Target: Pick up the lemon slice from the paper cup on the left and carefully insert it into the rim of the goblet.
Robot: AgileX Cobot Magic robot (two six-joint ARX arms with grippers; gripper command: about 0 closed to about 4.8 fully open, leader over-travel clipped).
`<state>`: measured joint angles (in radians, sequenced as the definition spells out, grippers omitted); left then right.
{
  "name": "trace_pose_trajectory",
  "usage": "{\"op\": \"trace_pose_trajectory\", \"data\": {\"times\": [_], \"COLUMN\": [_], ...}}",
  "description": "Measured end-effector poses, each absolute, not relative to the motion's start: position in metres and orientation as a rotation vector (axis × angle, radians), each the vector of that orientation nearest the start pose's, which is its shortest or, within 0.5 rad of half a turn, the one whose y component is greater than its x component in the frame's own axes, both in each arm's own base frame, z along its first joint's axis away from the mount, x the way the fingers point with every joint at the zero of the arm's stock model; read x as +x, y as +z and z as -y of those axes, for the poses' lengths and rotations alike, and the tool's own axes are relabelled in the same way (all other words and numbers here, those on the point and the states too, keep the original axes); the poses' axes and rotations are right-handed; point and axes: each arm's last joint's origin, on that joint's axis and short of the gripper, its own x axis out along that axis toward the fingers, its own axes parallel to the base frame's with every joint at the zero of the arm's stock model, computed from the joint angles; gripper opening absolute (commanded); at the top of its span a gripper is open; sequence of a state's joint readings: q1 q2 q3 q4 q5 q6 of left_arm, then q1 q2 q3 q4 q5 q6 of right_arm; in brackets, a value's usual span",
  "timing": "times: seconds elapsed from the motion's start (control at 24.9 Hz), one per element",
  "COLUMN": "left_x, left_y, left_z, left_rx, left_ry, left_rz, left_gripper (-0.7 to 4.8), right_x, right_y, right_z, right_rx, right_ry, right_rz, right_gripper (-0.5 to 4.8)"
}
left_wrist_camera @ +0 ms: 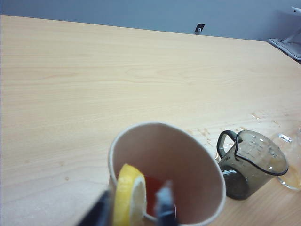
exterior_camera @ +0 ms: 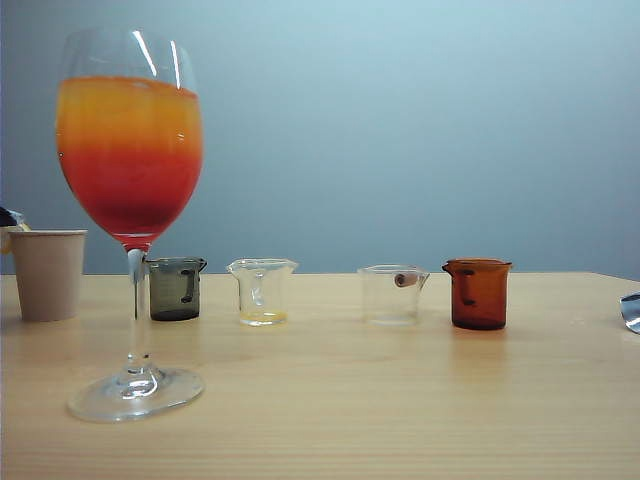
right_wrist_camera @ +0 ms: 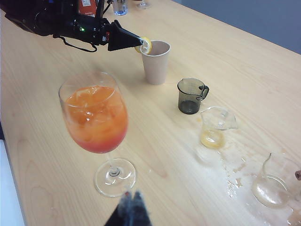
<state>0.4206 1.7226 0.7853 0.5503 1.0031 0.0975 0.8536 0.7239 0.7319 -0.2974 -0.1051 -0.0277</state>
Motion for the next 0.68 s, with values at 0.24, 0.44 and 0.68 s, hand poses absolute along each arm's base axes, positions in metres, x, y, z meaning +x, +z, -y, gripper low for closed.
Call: {"op": "trace_pose_trajectory", "data": {"times": [0.24,0.44,0.68], "left_x": [0.3116,0.3116,0.3117], "left_y": [0.1711,0.1711,0.1717], "left_z": [-0.1126,-0.1126,-0.1125], "left_rx": [-0.164,-0.164,-0.161], "left_ry": [-0.588,-0.588,-0.596], "left_rz": [-0.269,-0.269,-0.262], "left_gripper": [0.33,-0.06,-0.06], "right_x": [0.1024,0.1024,0.1025], "right_y": [0.3128,0.3128,0.3126], "right_z": [-0.1220,-0.1220,-0.1221], "right_rx": [-0.135,-0.135,-0.136], "right_ry": [0.956,0.956,0.956], "right_rz": [-0.267,-0.267,-0.267], "right_gripper": [-0.03,-0.03,-0.03]}}
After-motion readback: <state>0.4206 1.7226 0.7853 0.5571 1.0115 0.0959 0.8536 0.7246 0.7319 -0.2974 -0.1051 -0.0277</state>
